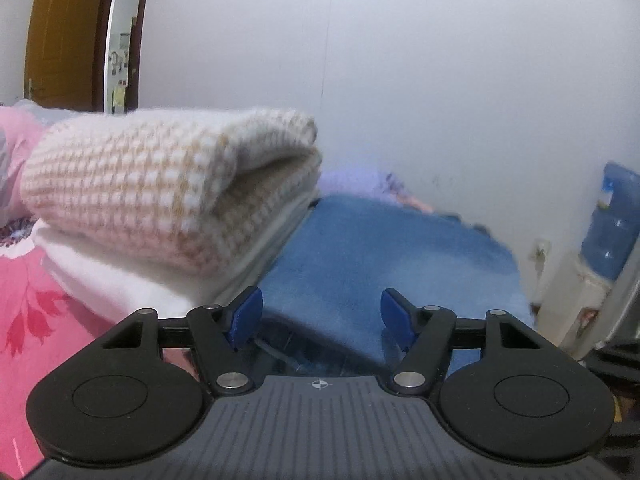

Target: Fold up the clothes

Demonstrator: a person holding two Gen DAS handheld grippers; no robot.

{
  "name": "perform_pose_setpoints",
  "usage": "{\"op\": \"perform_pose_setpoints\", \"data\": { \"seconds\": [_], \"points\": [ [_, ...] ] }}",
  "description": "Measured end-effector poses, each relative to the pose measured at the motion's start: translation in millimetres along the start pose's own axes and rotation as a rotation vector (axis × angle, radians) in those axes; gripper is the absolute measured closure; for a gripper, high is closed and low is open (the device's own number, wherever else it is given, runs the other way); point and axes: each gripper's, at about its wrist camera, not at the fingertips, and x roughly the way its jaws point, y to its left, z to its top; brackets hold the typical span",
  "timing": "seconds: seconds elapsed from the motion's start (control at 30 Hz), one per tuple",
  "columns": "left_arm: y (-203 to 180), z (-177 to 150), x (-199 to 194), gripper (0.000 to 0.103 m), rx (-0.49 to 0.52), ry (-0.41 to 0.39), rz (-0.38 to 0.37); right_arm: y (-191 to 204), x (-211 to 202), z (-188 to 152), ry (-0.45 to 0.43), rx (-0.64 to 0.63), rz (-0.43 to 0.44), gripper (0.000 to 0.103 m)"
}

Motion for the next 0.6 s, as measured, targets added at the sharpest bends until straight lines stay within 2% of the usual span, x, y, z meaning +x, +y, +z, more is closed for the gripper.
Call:
{"op": "perform_pose_setpoints", "data": {
  "seconds": [0.03, 0.13, 0.23, 0.37, 0.43, 0.5, 0.6],
  "points": [
    [1.5, -2.9, 3.6, 0.043, -0.004, 0.011, 0.006, 0.8, 6.2, -5.2, 0.012, -0.004, -0.002, 0.089],
    [9.4, -11.3, 10.5, 0.044, -0.038, 0.023, 0.012, 3.1, -0.9, 2.7, 0.004, 0.008, -0.007, 0.089],
    [14.2, -11.0, -1.4, 0.046, -0.065, -0.047, -0.006, -4.9, -19.0, 12.2, -0.047, 0.074, -0.005, 0.089],
    [2.7, -3.8, -23.2, 0.045, -0.03, -0.173, -0.061, -21.3, -37.9, 10.8, -0.096, 0.209, -0.045, 0.088],
    [-8.0, 2.1, -20.4, 0.045, -0.001, -0.192, -0.105, -28.3, -36.2, 3.9, -0.097, 0.267, -0.065, 0.088],
    [-14.5, 5.6, -4.0, 0.043, 0.011, -0.152, -0.124, -32.3, -25.9, -7.0, -0.049, 0.298, -0.076, 0.089],
    [-9.4, 0.6, 34.3, 0.048, -0.032, -0.03, -0.074, -32.9, -25.2, -19.1, -0.039, 0.316, -0.077, 0.09]
  ]
}}
